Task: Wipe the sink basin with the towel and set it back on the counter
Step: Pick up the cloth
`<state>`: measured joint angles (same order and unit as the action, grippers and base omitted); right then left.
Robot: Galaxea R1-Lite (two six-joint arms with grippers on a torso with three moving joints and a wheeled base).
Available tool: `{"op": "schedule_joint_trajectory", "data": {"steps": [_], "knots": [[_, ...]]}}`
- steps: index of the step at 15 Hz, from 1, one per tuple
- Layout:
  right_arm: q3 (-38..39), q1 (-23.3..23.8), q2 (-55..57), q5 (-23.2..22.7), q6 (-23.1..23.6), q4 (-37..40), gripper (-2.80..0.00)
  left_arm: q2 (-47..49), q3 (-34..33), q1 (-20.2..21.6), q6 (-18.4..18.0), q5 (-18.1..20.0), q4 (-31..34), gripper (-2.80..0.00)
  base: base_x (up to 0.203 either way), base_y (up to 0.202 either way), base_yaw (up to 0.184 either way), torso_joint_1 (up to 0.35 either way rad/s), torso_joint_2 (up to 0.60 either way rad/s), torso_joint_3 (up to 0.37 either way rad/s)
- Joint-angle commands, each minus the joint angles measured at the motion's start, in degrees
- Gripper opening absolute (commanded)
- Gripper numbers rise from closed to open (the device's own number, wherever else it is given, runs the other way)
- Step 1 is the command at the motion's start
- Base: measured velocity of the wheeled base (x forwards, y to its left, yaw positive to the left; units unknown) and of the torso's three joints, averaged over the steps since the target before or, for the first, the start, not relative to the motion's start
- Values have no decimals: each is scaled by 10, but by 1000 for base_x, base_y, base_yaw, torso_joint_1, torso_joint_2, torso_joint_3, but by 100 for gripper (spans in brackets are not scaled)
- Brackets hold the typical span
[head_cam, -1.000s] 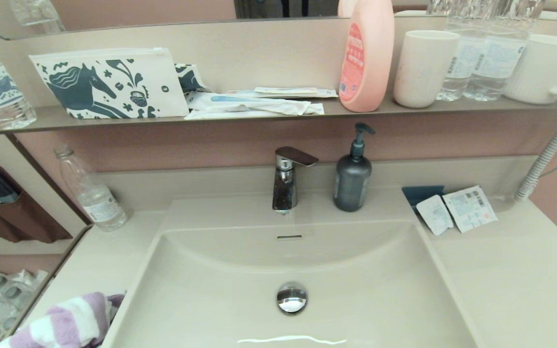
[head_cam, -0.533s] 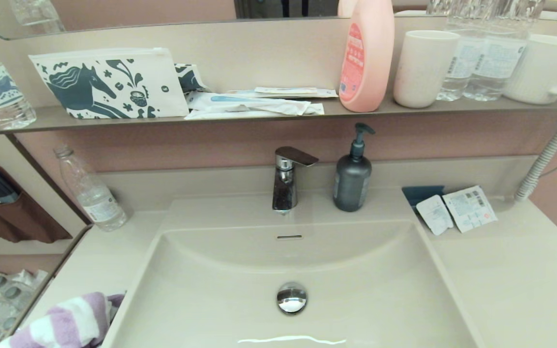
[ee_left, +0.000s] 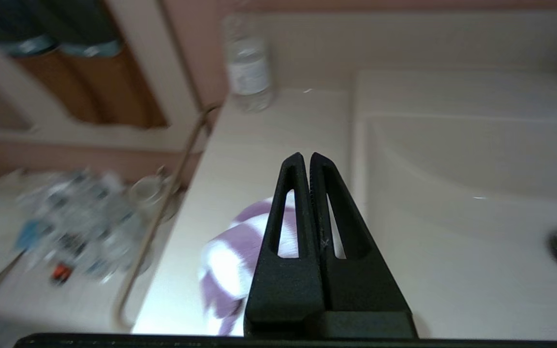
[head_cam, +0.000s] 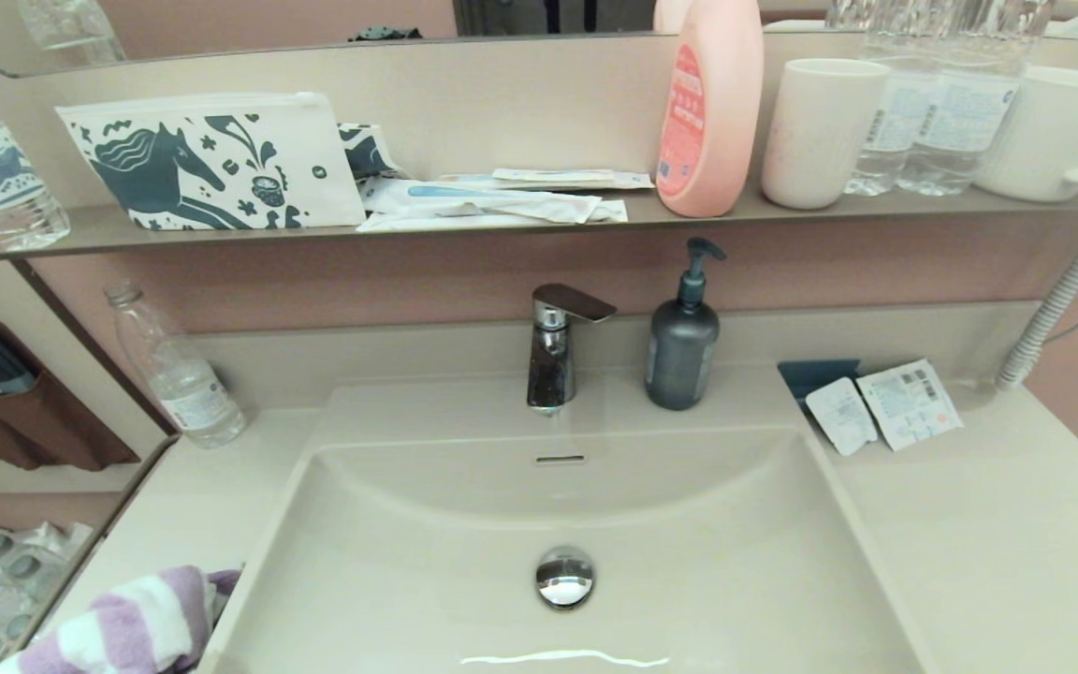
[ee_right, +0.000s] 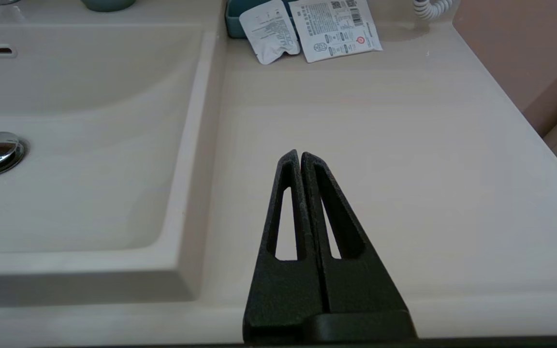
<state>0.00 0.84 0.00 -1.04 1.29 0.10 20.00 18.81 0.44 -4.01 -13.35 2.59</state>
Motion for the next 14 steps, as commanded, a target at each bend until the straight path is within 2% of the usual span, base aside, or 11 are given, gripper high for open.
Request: {"op": "schedule_joint_trajectory", "data": {"steps": [1,3,4,5,8,11,14], "knots": [[0,0,0,0,0,0,-280,84,67,1,0,-51,118,-280,0,0,0,0,0,0],[0,0,0,0,1,0,-280,101,105,-2,0,-57,210,-280,0,0,0,0,0,0],[0,0,0,0,0,0,-280,108,117,-14,0,-48,257,-280,0,0,0,0,0,0],[0,-1,0,0,1,0,-280,115,120,-32,-2,-40,273,-280,0,0,0,0,0,0],[0,-1,0,0,0,0,-280,168,124,-66,-6,-37,304,-280,0,0,0,0,0,0],[0,0,0,0,0,0,-280,269,132,-67,0,-28,307,-280,0,0,0,0,0,0],[0,0,0,0,0,0,-280,373,181,-51,11,9,307,-280,0,0,0,0,0,0]]}}
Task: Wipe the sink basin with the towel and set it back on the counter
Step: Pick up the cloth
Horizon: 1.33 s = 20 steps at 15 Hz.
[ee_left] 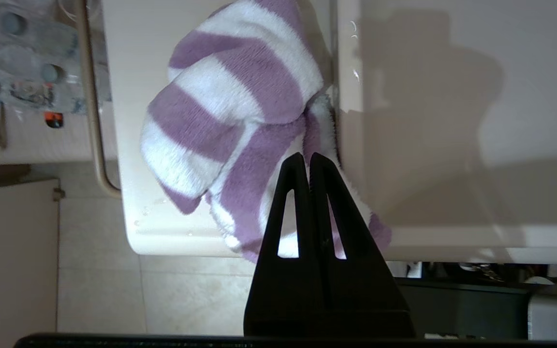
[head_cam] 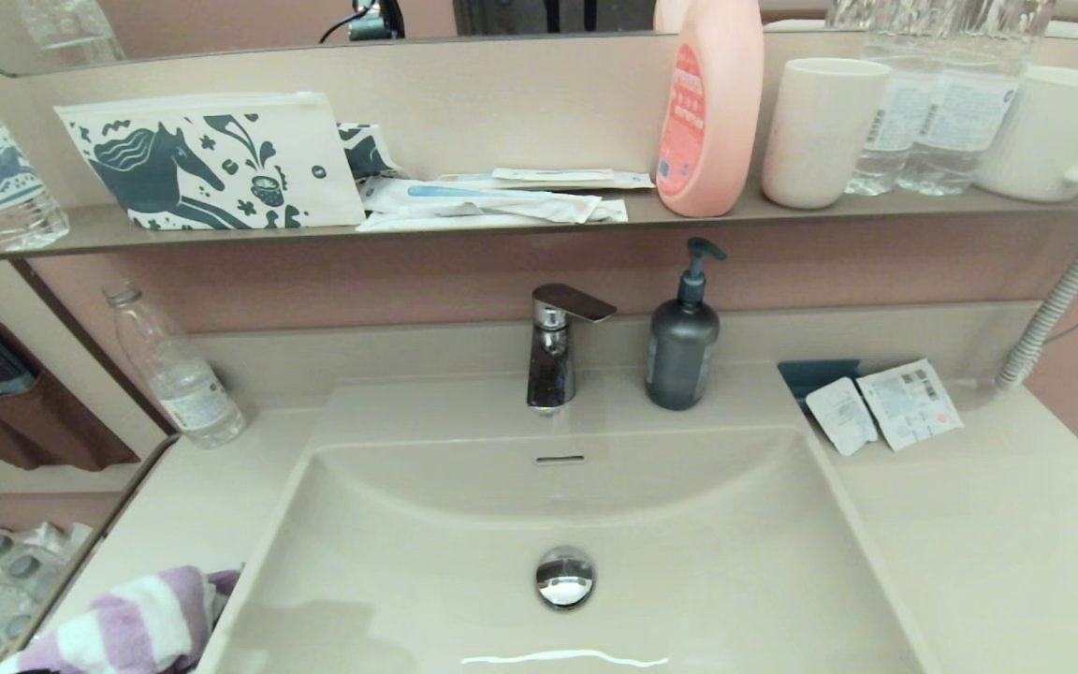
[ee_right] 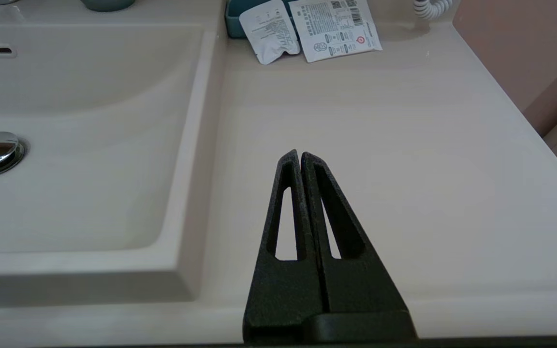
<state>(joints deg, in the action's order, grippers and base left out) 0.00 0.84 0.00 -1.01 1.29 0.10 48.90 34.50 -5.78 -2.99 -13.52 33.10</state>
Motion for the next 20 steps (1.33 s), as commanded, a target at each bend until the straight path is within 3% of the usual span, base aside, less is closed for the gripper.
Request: {"op": "schedule_joint_trajectory", "data": {"steps": [1,2,3,6,9,13,17,18,20], "knots": [[0,0,0,0,1,0,-280,111,41,26,1,25,2,-280,0,0,0,0,0,0],[0,0,0,0,0,0,-280,137,60,48,-4,38,2,-280,0,0,0,0,0,0],[0,-1,0,0,0,0,-280,154,82,71,-17,50,-2,0,0,0,0,0,0,0],[0,0,0,0,0,0,-280,190,135,113,-33,59,-1,0,0,0,0,0,0,0],[0,0,0,0,0,0,-280,244,159,173,-34,59,26,0,0,0,0,0,0,0],[0,-1,0,0,0,0,-280,277,167,218,-38,72,61,0,0,0,0,0,0,0],[0,0,0,0,0,0,-280,292,163,288,-117,120,62,0,0,0,0,0,0,0],[0,0,0,0,0,0,-280,300,158,304,-125,145,64,0,0,0,0,0,0,0],[0,-1,0,0,0,0,-280,323,149,320,-140,160,64,0,0,0,0,0,0,0]]}}
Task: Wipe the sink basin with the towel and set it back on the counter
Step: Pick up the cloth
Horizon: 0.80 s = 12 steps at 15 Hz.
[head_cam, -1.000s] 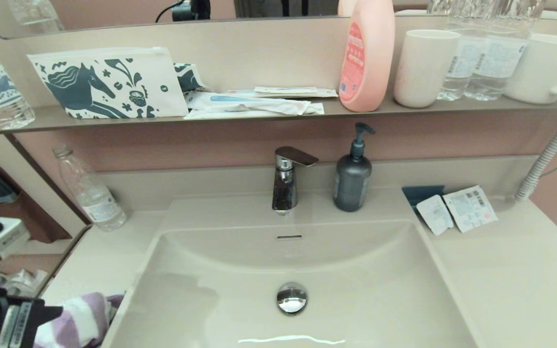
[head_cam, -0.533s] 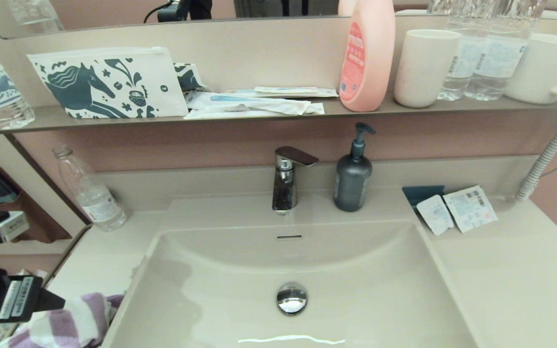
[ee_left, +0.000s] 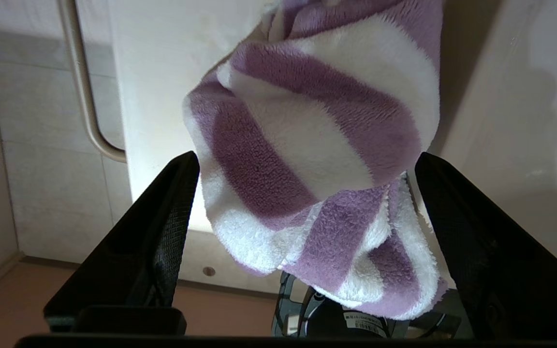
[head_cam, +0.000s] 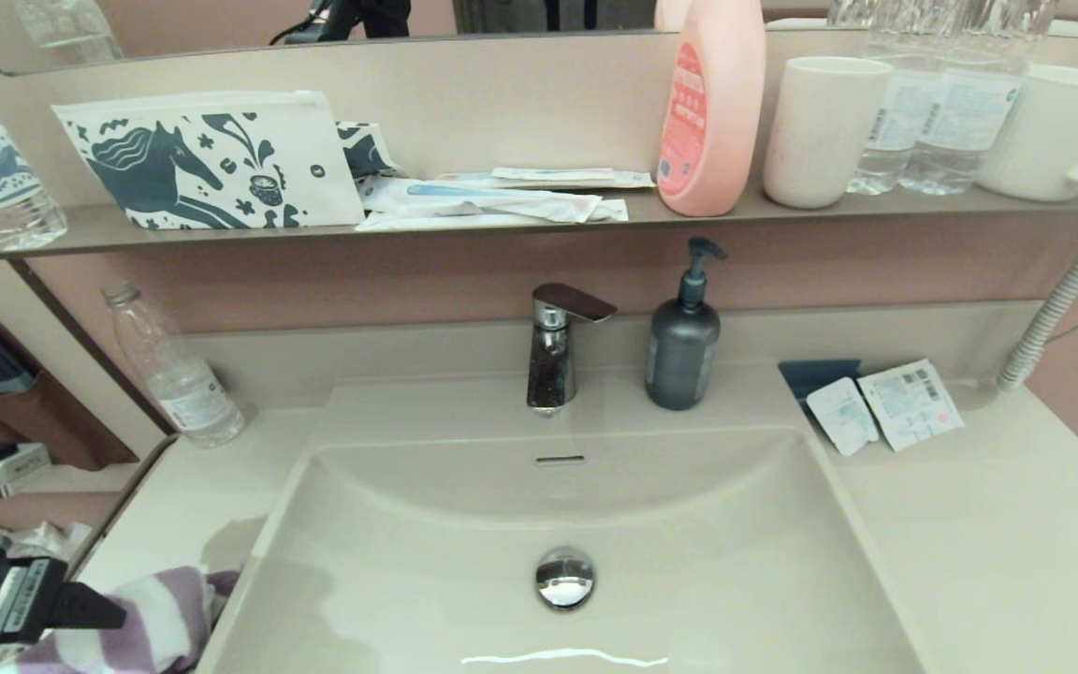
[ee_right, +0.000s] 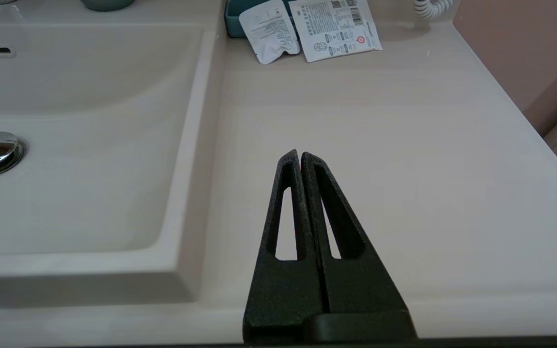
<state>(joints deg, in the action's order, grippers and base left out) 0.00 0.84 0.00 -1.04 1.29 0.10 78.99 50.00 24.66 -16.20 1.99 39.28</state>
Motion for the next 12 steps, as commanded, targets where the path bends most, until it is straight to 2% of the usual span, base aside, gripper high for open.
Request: {"op": "schedule_joint_trajectory", "data": {"steps": [1,6,8,11,12], "knots": [[0,0,0,0,0,0,-280,30,-11,27,-22,21,3,0,0,0,0,0,0,0],[0,0,0,0,0,0,-280,96,-24,50,-37,84,1,0,0,0,0,0,0,0],[0,-1,0,0,0,0,-280,116,-25,51,-39,97,-3,0,0,0,0,0,0,0],[0,0,0,0,0,0,-280,131,-28,65,-79,113,-3,0,0,0,0,0,0,0],[0,0,0,0,0,0,-280,131,-33,69,-84,123,-3,-37,0,0,0,0,0,0]]}}
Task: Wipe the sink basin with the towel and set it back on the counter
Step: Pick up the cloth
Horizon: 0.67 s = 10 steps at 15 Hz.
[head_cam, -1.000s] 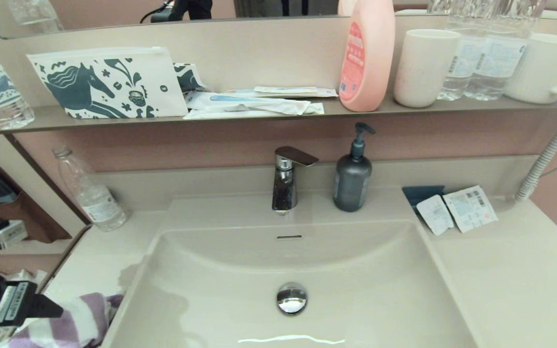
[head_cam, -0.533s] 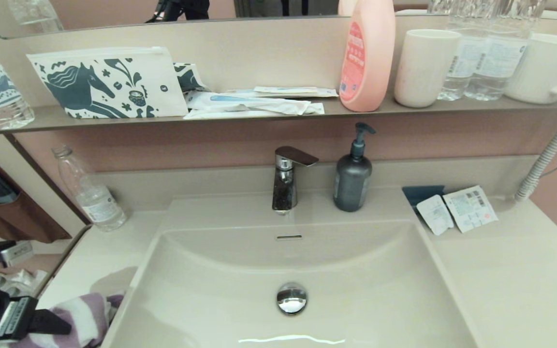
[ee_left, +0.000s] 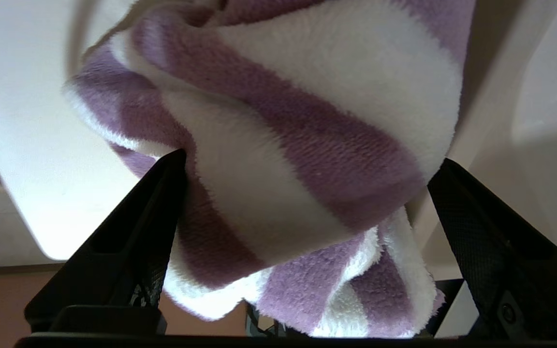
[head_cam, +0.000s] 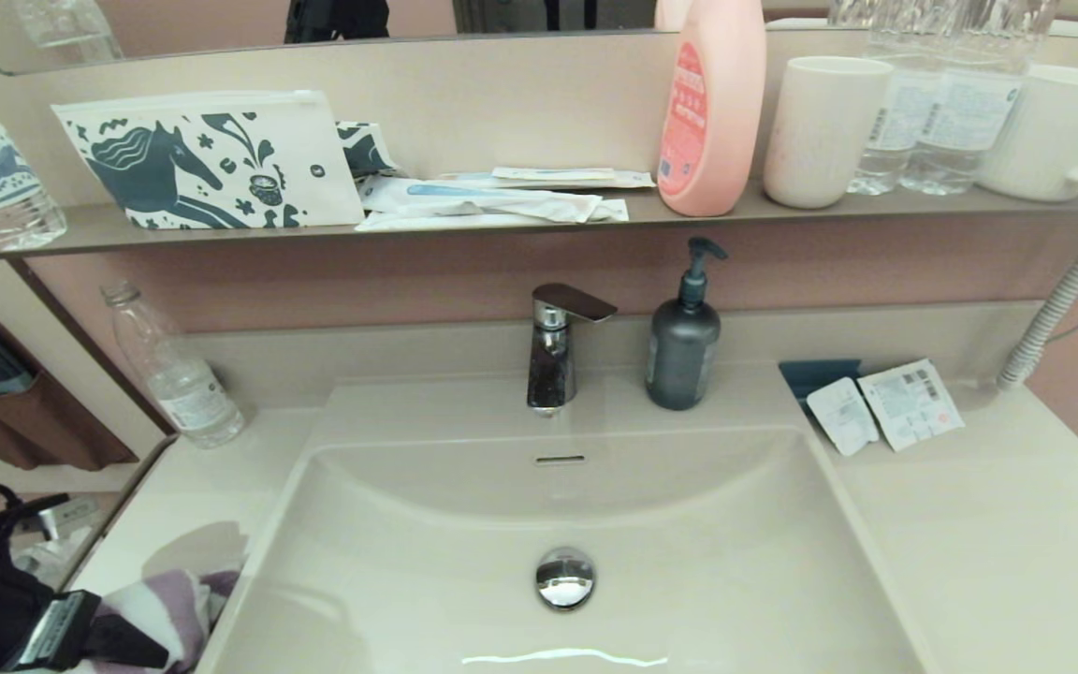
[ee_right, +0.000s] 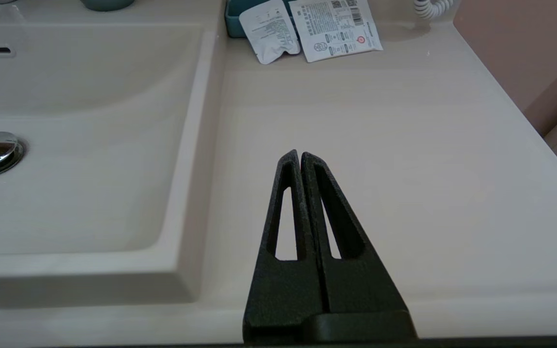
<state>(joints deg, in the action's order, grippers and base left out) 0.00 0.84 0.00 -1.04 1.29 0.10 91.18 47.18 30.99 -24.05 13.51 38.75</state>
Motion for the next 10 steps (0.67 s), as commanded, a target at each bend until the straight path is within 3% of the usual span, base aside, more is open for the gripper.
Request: {"op": "schedule_joint_trajectory", "data": {"steps": [1,4,10], "knots": [[0,0,0,0,1,0,-280,7,-10,6,-11,11,3,-280,0,0,0,0,0,0],[0,0,0,0,0,0,-280,-1,-10,6,-13,16,3,-280,0,0,0,0,0,0],[0,0,0,0,0,0,-280,-65,-19,11,2,68,4,-280,0,0,0,0,0,0]]}}
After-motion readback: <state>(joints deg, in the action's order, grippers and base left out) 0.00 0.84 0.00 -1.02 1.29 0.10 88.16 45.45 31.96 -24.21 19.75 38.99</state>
